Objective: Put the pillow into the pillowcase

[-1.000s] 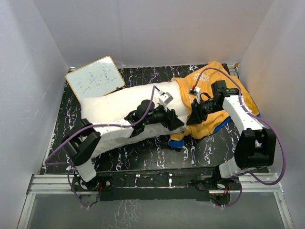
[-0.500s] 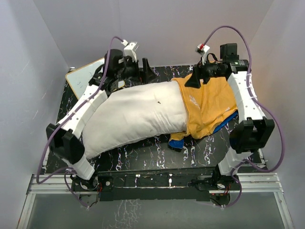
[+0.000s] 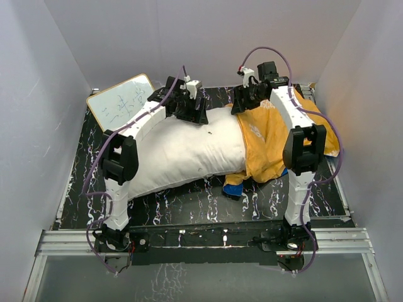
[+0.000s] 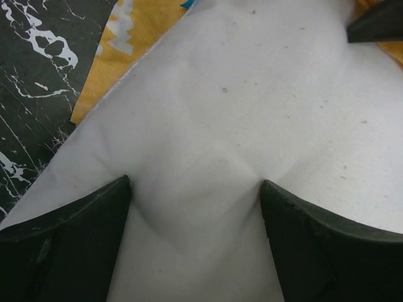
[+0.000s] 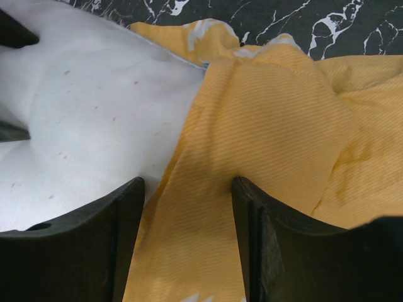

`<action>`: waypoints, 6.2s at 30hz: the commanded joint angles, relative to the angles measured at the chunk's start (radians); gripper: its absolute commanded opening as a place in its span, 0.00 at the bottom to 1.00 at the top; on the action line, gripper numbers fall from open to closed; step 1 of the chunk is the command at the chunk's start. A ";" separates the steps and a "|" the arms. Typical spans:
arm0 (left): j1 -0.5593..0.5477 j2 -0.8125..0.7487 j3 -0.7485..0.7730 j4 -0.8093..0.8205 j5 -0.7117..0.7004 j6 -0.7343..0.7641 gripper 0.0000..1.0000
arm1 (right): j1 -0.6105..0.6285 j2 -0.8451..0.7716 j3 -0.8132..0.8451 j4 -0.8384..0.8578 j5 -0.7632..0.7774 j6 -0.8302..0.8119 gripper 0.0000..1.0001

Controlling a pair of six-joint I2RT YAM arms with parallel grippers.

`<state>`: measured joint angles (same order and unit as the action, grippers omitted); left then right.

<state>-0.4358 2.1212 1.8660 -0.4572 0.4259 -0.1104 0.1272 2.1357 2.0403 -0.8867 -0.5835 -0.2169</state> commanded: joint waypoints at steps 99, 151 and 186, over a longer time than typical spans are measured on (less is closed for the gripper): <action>-0.540 -0.580 -0.776 0.604 -0.405 0.476 0.00 | 0.109 -0.882 -0.780 0.309 -0.368 0.074 0.08; 0.044 -0.334 -0.971 1.499 0.051 -1.150 0.00 | 0.068 -0.587 -0.386 0.392 -0.498 -0.019 0.70; 0.063 -0.288 -0.860 1.423 0.168 -1.137 0.00 | -0.251 -0.738 -1.161 0.842 -0.050 -0.655 0.98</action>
<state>-0.3759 1.8114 0.9829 1.0019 0.5838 -1.2575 -0.1539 1.3754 0.9051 -0.2352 -0.7380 -0.7670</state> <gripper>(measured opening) 0.039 0.995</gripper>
